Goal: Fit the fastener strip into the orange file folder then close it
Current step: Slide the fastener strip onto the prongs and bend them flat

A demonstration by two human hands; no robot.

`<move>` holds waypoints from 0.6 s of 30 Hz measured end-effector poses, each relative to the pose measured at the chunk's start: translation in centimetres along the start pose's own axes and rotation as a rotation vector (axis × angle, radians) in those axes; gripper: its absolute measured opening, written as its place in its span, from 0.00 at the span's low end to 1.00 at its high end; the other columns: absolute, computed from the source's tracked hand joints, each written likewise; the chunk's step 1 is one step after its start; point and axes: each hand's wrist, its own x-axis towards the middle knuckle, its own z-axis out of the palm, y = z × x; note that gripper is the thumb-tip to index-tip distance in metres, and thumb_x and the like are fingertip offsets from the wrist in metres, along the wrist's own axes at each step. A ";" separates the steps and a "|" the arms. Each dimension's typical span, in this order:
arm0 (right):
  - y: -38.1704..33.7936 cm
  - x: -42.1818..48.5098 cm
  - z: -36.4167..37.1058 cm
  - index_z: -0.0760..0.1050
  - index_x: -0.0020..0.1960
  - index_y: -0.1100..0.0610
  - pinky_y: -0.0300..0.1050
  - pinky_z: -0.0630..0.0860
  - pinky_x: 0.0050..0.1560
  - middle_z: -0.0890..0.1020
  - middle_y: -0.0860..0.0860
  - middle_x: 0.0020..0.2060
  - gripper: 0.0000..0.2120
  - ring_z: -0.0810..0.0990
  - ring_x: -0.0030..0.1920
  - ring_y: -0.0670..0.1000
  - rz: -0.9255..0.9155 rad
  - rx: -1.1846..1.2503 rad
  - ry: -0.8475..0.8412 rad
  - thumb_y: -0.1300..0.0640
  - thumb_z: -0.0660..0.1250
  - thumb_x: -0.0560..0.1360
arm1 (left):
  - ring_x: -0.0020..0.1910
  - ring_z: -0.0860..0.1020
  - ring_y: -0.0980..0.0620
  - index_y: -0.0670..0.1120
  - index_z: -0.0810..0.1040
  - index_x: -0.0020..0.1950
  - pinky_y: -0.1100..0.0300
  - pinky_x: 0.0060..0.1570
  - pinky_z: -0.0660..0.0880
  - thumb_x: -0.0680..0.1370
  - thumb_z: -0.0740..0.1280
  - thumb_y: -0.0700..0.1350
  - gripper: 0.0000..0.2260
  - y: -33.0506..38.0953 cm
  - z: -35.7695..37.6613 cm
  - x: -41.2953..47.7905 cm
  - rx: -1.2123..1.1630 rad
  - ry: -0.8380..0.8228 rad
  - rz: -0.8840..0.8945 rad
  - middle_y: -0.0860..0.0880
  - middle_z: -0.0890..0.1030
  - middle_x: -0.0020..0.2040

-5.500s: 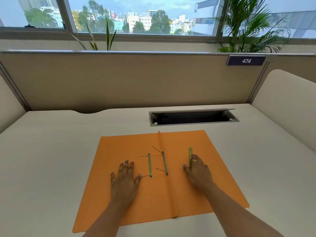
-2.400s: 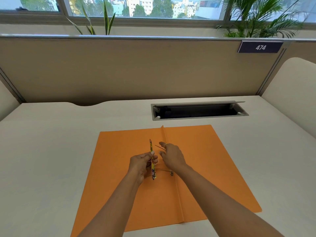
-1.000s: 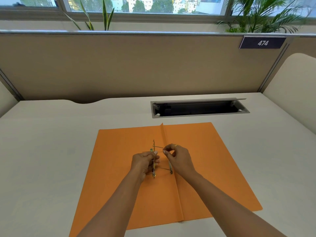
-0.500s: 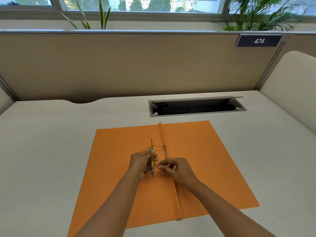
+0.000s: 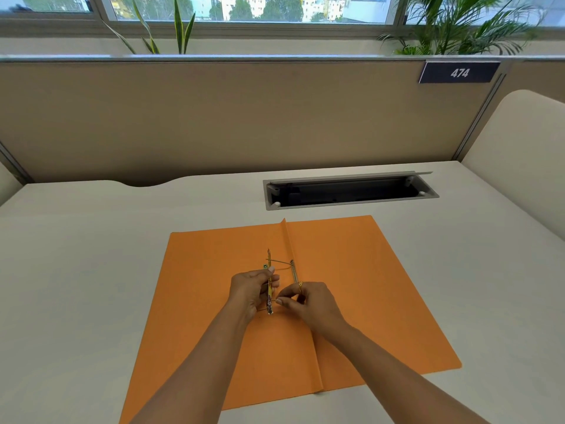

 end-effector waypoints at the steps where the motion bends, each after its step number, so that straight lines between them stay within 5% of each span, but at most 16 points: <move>1: -0.1 0.0 0.0 0.83 0.46 0.52 0.38 0.67 0.36 0.86 0.50 0.42 0.06 0.71 0.30 0.41 0.003 -0.014 0.005 0.52 0.70 0.71 | 0.21 0.78 0.59 0.38 0.77 0.37 0.67 0.22 0.75 0.74 0.68 0.37 0.06 0.0 0.0 0.0 -0.001 0.001 0.000 0.50 0.80 0.22; 14: -0.8 0.0 -0.1 0.83 0.47 0.52 0.39 0.69 0.38 0.86 0.51 0.41 0.07 0.73 0.34 0.46 0.013 -0.075 0.015 0.52 0.70 0.71 | 0.20 0.78 0.57 0.39 0.76 0.36 0.64 0.20 0.76 0.74 0.68 0.35 0.07 -0.1 0.1 -0.2 -0.011 0.011 -0.008 0.49 0.80 0.22; 18: -0.9 -0.1 0.0 0.83 0.48 0.51 0.40 0.70 0.39 0.86 0.53 0.42 0.08 0.74 0.35 0.46 0.045 -0.056 0.026 0.51 0.70 0.71 | 0.21 0.78 0.57 0.39 0.76 0.36 0.64 0.20 0.76 0.74 0.69 0.35 0.07 -0.2 0.3 -0.2 0.003 0.019 -0.007 0.43 0.80 0.32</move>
